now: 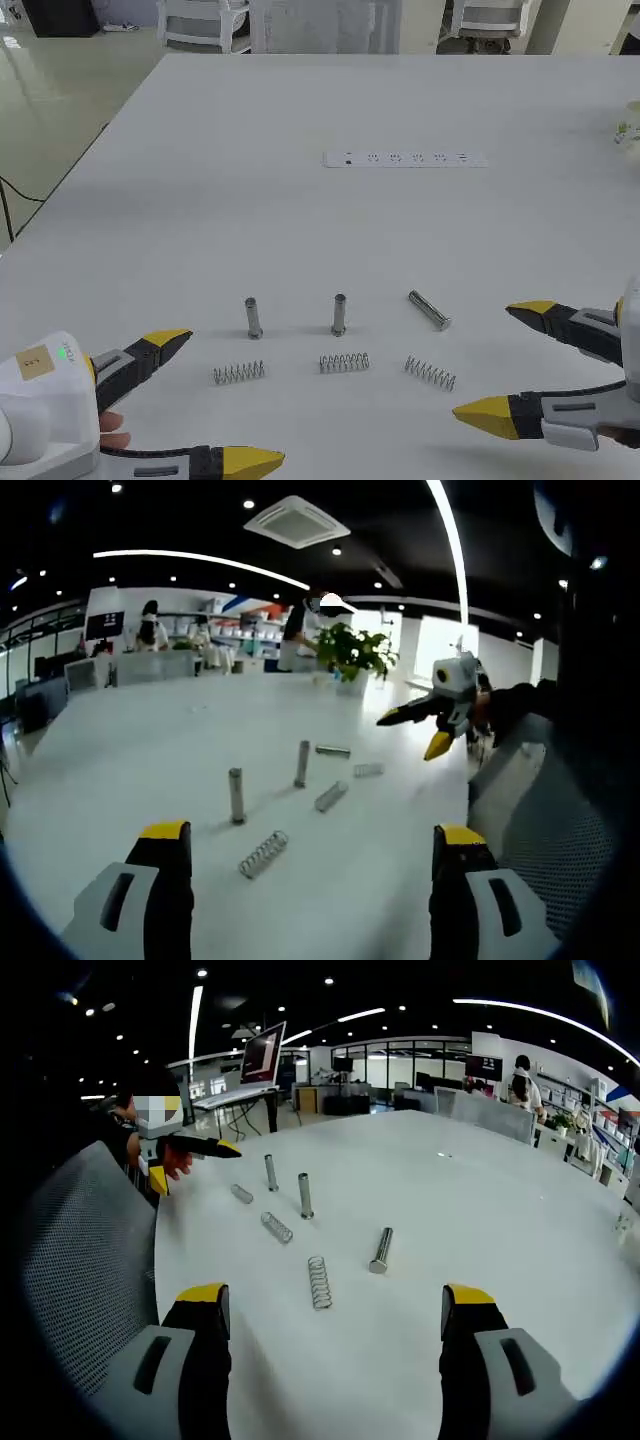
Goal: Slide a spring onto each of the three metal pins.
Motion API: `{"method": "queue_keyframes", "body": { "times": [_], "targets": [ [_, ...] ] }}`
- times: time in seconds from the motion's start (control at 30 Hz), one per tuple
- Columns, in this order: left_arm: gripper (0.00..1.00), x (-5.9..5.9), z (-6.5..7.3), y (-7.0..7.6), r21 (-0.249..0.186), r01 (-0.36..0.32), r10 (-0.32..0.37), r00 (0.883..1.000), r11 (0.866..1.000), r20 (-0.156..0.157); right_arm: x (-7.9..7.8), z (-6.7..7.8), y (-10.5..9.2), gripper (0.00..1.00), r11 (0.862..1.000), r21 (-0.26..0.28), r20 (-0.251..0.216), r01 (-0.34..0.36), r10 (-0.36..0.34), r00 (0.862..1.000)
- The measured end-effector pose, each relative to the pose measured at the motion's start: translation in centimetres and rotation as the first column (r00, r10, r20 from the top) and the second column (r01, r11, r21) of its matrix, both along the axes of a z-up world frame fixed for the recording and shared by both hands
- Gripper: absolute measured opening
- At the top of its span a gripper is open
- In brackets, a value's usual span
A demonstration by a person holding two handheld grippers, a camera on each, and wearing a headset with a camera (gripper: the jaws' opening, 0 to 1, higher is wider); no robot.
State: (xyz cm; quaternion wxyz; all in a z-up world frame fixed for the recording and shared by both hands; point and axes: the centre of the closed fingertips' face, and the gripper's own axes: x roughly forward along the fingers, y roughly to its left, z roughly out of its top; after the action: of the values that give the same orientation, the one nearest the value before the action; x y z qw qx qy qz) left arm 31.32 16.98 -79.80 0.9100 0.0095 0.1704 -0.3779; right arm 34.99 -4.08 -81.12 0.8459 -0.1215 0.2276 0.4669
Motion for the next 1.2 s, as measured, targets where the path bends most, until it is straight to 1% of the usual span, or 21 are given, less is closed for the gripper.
{"method": "queue_keyframes", "body": {
  "times": [0.2, 0.33, 0.47, 0.73, 1.2],
  "targets": [
    [0.96, 0.03, 0.13, 0.13, -0.011, -0.021, 0.021, 1.0, 1.0, 0.001, -0.15, 0.14, 0.42, 0.85, 1.0, 0.001, 0.001, -0.011, 0.011, 1.0],
    [0.96, -0.21, 0.09, 0.28, -0.007, -0.029, 0.029, 1.0, 1.0, -0.001, -0.26, 0.2, 0.6, 0.85, 1.0, 0.003, 0.001, -0.017, 0.017, 1.0],
    [0.96, -0.2, 0.19, 0.42, -0.01, -0.042, 0.042, 0.999, 0.999, 0.001, -0.31, 0.16, 0.56, 0.85, 1.0, 0.004, 0.0, -0.015, 0.015, 1.0],
    [0.95, -0.16, 0.11, 0.3, -0.016, -0.049, 0.049, 0.999, 0.999, -0.003, -0.47, 0.25, 0.61, 0.84, 1.0, 0.005, 0.0, -0.02, 0.02, 1.0],
    [0.95, 0.11, -0.15, 0.55, -0.017, -0.05, 0.05, 0.999, 0.999, -0.01, -0.29, 0.2, 0.12, 0.82, 1.0, -0.005, -0.007, -0.002, 0.002, 1.0]
  ]
}}
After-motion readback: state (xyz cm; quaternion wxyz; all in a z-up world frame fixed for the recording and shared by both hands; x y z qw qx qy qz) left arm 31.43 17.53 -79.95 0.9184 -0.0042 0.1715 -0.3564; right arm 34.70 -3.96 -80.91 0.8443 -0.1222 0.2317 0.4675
